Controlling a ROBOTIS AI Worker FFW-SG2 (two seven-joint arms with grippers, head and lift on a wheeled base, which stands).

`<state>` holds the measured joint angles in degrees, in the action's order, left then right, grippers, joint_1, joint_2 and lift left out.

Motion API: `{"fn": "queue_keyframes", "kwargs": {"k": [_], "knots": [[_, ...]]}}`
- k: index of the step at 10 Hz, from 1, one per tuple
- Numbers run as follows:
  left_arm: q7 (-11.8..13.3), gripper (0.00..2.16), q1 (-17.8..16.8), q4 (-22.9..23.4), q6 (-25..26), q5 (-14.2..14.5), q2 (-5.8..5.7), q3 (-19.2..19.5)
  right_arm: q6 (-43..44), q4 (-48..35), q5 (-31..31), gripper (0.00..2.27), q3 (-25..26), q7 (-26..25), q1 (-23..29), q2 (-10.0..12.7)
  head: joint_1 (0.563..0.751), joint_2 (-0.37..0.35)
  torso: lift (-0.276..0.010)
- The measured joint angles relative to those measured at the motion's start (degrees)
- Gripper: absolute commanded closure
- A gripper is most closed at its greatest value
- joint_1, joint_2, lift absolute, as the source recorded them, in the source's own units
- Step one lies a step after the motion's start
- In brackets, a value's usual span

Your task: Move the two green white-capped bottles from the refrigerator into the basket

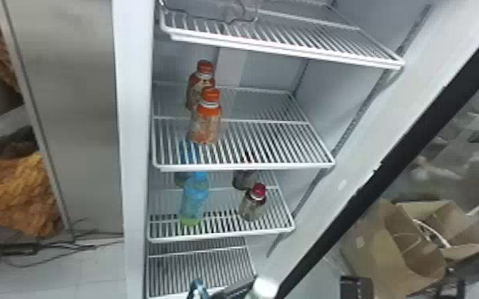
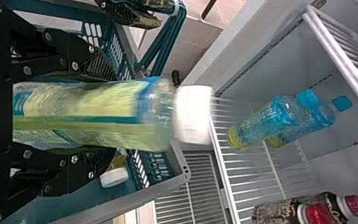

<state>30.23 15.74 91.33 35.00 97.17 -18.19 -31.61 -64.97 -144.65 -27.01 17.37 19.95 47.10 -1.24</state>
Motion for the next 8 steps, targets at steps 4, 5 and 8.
{"fn": "queue_keyframes", "kwargs": {"k": [4,5,8], "knots": [[0.0,1.22,0.1,0.0,-0.2,0.1,0.0,0.0,0.0,-1.5,1.0,0.59,0.0,0.0,0.0,0.0,0.695,-0.35,-0.004],[0.0,1.22,0.1,0.0,-0.2,0.1,0.0,0.1,0.0,-1.9,1.3,0.59,0.1,0.0,0.1,0.0,0.695,-0.35,-0.004],[0.0,1.22,0.2,0.0,-0.2,0.1,0.0,0.1,4.3,-3.2,3.9,0.58,0.1,-0.1,0.1,0.1,0.695,-0.35,-0.004]]}}
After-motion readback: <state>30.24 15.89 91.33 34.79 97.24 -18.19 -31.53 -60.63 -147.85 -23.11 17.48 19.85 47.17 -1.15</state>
